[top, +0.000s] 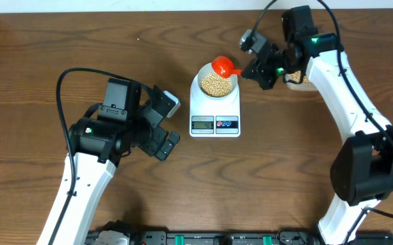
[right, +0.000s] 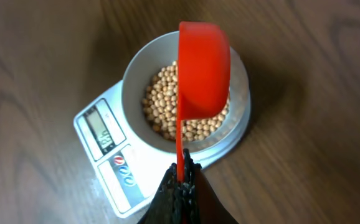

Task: Scoop item into bowl and weigh 50g on scale
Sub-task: 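Hold the scoop over the bowl and shake out remaining soybeans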

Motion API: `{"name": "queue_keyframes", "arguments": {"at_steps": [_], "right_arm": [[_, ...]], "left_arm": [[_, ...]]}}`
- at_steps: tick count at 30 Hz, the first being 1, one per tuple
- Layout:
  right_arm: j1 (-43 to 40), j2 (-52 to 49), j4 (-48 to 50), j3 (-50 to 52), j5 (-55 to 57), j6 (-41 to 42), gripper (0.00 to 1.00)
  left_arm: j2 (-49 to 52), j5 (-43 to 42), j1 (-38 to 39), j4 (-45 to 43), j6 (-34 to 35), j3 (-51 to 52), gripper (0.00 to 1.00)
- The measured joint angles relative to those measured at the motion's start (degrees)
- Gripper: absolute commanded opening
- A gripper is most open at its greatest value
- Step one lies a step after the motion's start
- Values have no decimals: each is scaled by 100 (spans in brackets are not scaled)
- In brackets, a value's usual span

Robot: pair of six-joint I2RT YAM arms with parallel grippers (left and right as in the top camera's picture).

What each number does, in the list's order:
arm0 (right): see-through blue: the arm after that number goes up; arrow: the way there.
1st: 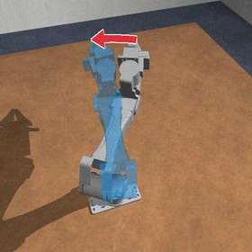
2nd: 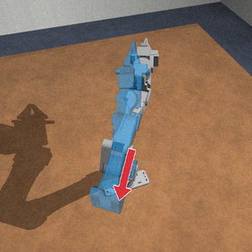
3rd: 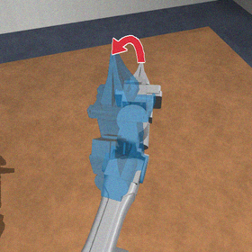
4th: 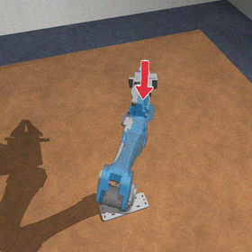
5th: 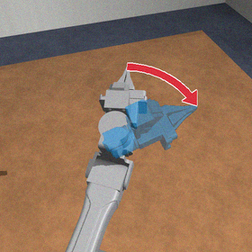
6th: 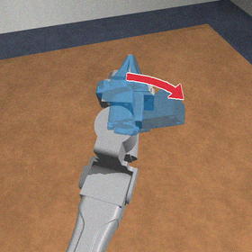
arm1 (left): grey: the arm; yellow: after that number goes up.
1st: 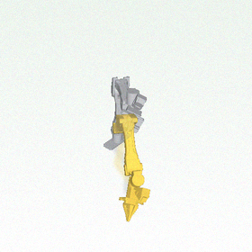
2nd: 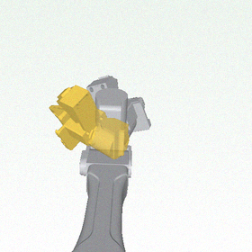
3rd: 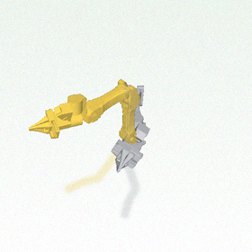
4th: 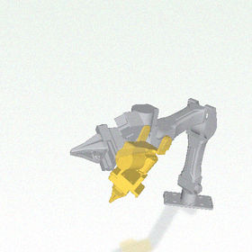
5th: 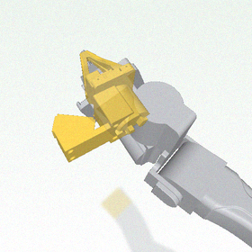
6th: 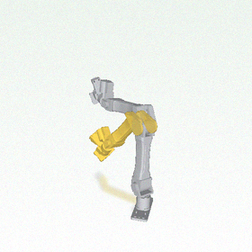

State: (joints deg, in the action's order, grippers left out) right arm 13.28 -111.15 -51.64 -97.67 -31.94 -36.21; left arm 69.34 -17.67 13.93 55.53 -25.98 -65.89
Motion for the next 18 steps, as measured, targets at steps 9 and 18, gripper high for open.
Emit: {"name": "queue_keyframes", "arguments": {"at_steps": [9, 18], "right_arm": [[310, 227, -22, -66, 868, -177, 1], [341, 227, -37, -66, 1060, -269, 1]], "left_arm": [[0, 0, 0, 0, 0, 0, 98], [0, 0, 0, 0, 0, 0, 98]]}}
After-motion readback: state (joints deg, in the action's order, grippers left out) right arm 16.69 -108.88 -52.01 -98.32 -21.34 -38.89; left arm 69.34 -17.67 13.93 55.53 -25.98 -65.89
